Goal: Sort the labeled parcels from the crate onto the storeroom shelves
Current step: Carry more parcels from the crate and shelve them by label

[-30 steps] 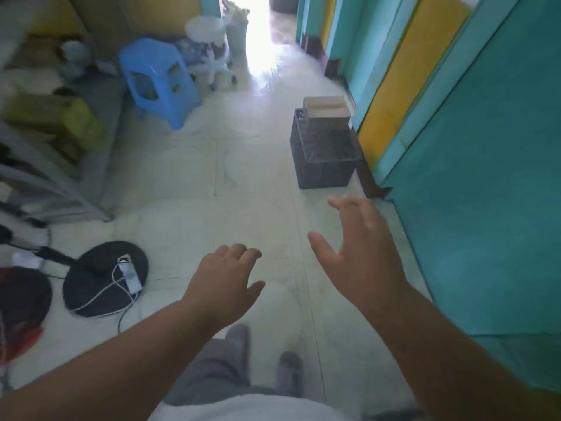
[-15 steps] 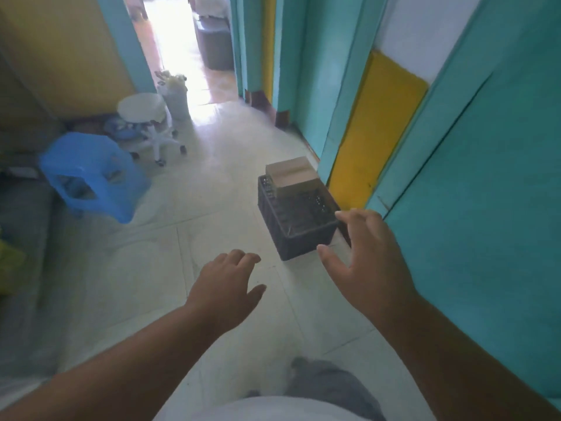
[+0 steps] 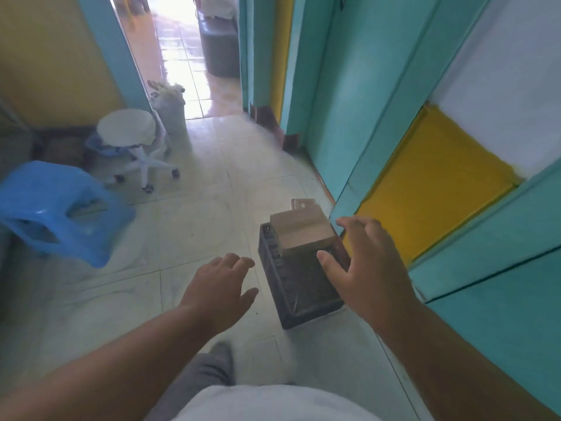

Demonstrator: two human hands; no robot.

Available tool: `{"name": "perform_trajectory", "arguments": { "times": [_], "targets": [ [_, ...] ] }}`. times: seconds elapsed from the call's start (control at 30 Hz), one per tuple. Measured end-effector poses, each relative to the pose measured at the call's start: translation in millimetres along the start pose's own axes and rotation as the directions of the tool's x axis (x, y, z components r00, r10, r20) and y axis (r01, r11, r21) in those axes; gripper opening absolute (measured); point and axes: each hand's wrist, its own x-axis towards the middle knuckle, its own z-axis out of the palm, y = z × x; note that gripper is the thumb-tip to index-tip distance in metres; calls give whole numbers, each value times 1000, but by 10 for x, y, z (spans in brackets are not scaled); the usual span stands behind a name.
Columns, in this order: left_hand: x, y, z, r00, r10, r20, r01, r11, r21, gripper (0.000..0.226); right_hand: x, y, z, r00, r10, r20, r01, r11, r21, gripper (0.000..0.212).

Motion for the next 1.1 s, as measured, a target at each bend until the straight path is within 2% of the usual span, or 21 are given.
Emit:
{"name": "perform_trajectory", "arguments": {
  "times": [0.13, 0.3, 0.43, 0.57, 0.67, 0.8, 0.9, 1.1],
  "targets": [
    [1029, -491, -89, 995, 63, 82, -63, 998, 0, 56, 907, -136, 428, 998, 69, 7, -69, 998, 0, 56],
    [2521, -1107, -291, 952, 223, 210, -243, 967, 73, 57, 1697, -262, 973, 957, 260, -125, -259, 966, 27, 48],
    [3329, -1288, -356, 897, 313, 312, -374, 913, 159, 56, 2074, -249, 1217, 901, 404, -159, -408, 913, 6, 49],
    [3880, -1226, -202, 812, 405, 422, -531, 812, 243, 58, 2259, -87, 1456, 833, 540, -123, -550, 832, -72, 51],
    [4229, -1217, 84, 773, 434, 463, -585, 771, 254, 59, 2378, 128, 1744, 798, 595, -96, -602, 793, -91, 52],
    [4675, -1357, 608, 742, 421, 522, -593, 775, 219, 57, 2543, 467, 2385, 749, 662, -31, -661, 744, -97, 54],
    [5089, -1543, 1076, 707, 402, 581, -597, 780, 188, 57, 2675, 670, 3066, 722, 692, 25, -683, 718, -136, 51],
    [6073, -1816, 2247, 669, 355, 653, -573, 806, 148, 58, 2847, 1189, 4667, 599, 772, 212, -761, 631, -149, 46]
  ]
}}
